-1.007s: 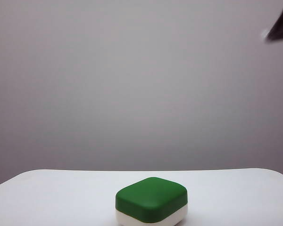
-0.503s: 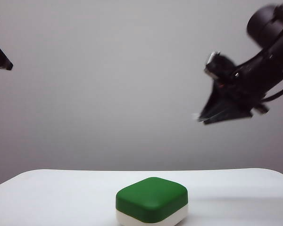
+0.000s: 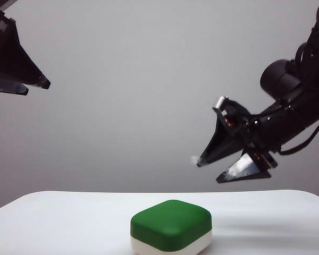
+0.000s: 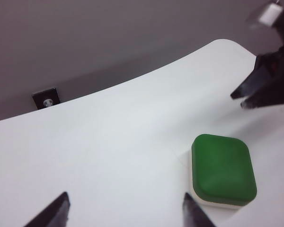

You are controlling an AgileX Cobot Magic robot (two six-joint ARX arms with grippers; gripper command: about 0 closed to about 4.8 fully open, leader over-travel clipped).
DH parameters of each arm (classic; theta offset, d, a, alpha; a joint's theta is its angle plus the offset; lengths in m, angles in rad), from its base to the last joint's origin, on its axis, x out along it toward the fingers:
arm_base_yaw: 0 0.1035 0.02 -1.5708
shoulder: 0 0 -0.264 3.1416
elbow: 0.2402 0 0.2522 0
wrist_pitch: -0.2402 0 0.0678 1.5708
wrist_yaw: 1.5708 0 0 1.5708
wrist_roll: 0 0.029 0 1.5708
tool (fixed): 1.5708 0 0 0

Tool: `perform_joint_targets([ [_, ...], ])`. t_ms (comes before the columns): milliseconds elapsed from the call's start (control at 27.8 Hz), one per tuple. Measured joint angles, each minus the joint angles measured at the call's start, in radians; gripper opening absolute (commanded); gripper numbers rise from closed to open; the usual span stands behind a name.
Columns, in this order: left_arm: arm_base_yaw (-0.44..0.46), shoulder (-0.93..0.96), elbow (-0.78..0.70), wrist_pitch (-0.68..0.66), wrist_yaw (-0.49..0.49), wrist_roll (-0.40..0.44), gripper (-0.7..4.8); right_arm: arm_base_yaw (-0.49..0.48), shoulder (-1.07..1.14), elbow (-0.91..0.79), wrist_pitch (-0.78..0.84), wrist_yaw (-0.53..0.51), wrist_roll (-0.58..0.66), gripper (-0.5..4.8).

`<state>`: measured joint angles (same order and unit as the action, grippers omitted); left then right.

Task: Pick up the foam mahjong on the table and turn it over.

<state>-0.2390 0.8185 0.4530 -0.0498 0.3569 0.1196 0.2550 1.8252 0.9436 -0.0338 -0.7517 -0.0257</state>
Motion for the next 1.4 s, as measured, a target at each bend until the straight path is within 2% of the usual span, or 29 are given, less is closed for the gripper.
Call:
perform_joint_targets([
  [288,0.0,0.0,0.0,0.005,0.052,0.0,3.05,0.016,0.072,0.0,0.001,-0.022,-0.002,3.4],
  [575,0.0,0.0,0.0,0.005,0.053,0.0,3.05,0.101,0.116,0.003,0.001,0.036,-0.002,3.36],
  [611,0.0,0.0,0.0,0.005,0.053,0.0,3.05,0.109,0.12,0.004,0.0,0.053,-0.003,3.18],
  [647,0.0,0.0,0.0,0.005,0.053,0.0,3.05,0.116,0.124,0.005,0.0,0.061,-0.002,2.6],
  [755,0.0,0.0,0.0,0.003,0.053,0.0,3.05,0.127,0.128,0.005,0.0,0.062,-0.002,1.48],
  [791,0.0,0.0,0.0,0.002,0.052,0.0,3.05,0.134,0.128,0.005,0.001,0.065,-0.003,0.4],
  [827,0.0,0.0,0.0,0.001,0.053,0.0,3.05,0.138,0.129,0.006,0.003,0.071,-0.002,-0.04],
  [1007,0.0,0.001,0.0,-0.005,0.052,-0.001,3.05,0.126,0.117,0.005,0.002,0.084,-0.005,-0.05],
  [1151,0.0,0.006,0.0,-0.021,0.052,-0.001,3.05,0.039,0.012,0.053,-0.059,0.164,-0.01,-0.05],
  [1259,0.0,0.006,0.0,-0.021,0.05,-0.001,3.05,0.032,-0.036,0.078,-0.124,0.283,-0.06,-0.05],
  [1402,0.0,0.006,0.0,-0.021,0.045,-0.001,3.05,0.054,-0.064,0.101,-0.246,0.495,-0.185,-0.05],
])
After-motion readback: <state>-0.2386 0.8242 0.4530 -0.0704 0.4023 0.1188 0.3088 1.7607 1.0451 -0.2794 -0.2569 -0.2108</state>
